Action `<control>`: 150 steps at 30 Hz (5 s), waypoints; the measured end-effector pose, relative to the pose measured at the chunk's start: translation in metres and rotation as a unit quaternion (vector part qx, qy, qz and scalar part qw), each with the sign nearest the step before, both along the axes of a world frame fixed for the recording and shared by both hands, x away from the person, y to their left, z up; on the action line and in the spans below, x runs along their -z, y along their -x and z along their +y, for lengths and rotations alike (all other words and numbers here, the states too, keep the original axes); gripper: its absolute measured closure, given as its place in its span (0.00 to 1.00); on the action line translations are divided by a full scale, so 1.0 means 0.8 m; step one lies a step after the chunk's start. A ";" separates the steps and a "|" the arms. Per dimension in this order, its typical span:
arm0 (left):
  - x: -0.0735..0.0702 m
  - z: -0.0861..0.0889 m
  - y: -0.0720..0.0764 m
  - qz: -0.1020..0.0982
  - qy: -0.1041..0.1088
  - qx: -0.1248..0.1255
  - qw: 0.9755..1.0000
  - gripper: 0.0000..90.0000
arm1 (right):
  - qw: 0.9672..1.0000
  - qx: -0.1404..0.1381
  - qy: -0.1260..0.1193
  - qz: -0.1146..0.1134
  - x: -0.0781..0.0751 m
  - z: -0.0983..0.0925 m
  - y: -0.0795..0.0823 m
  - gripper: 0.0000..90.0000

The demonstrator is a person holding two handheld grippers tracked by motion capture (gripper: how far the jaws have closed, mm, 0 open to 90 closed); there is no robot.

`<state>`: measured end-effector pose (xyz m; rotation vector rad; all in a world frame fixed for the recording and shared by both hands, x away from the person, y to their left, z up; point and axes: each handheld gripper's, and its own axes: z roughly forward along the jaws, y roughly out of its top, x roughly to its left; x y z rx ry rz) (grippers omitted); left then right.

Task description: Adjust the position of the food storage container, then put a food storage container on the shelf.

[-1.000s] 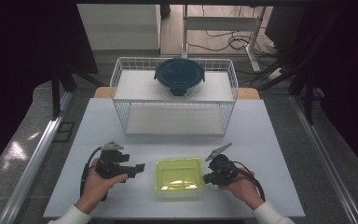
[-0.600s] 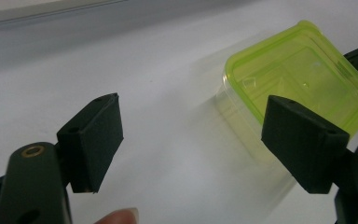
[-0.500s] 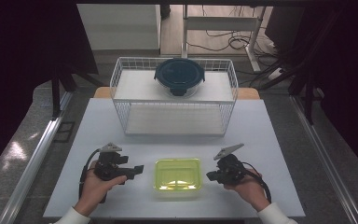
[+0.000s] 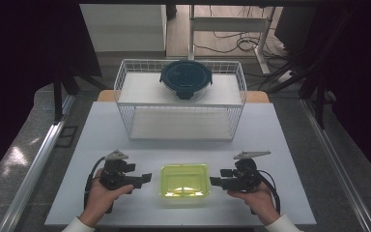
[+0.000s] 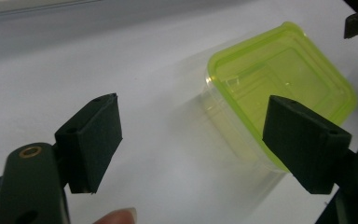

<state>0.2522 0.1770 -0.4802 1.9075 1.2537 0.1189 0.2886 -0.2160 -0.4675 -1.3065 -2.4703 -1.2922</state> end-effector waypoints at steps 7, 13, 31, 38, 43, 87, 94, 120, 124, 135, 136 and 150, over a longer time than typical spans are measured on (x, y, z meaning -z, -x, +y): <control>0.000 -0.004 0.002 0.003 0.003 -0.002 1.000 0.19 | 1.000 0.006 -0.016 -0.004 0.006 0.003 0.002 0.20; 0.002 -0.003 0.003 0.014 0.011 -0.006 1.000 0.18 | 1.000 0.012 0.014 -0.024 0.006 0.005 0.006 0.20; 0.028 -0.026 -0.014 0.085 0.072 0.009 0.994 0.22 | 0.999 0.008 0.017 0.026 0.028 0.019 0.000 0.35; 0.039 -0.034 -0.024 0.107 0.089 0.003 0.990 0.31 | 0.999 0.019 -0.002 0.050 0.035 0.021 -0.006 0.38; 0.048 -0.038 -0.026 0.134 0.121 0.004 0.984 0.34 | 0.998 0.026 -0.017 0.064 0.038 0.024 -0.009 0.43; 0.032 -0.034 -0.012 0.126 0.173 0.003 0.977 0.87 | 0.994 0.030 -0.080 0.075 0.024 0.021 0.003 0.86; 0.018 -0.031 -0.010 0.108 0.171 0.008 0.979 0.87 | 0.995 0.024 -0.079 0.055 0.011 0.024 0.004 0.86; -0.068 -0.022 -0.025 0.043 0.164 0.012 0.985 0.87 | 0.997 0.005 -0.073 -0.023 -0.072 0.034 -0.013 0.87; -0.081 -0.023 -0.028 0.032 0.160 0.014 0.987 0.87 | 0.997 0.005 -0.075 -0.033 -0.086 0.034 -0.015 0.87; -0.127 -0.025 -0.037 0.001 0.153 0.017 0.988 0.87 | 0.995 0.004 -0.075 -0.060 -0.125 0.033 -0.023 0.87; -0.131 -0.025 -0.038 -0.002 0.152 0.018 0.988 0.87 | 0.995 0.005 -0.074 -0.064 -0.130 0.033 -0.023 0.87; -0.190 -0.019 -0.059 -0.024 0.156 0.019 0.987 0.87 | 0.992 0.005 -0.085 -0.089 -0.189 0.037 -0.041 0.87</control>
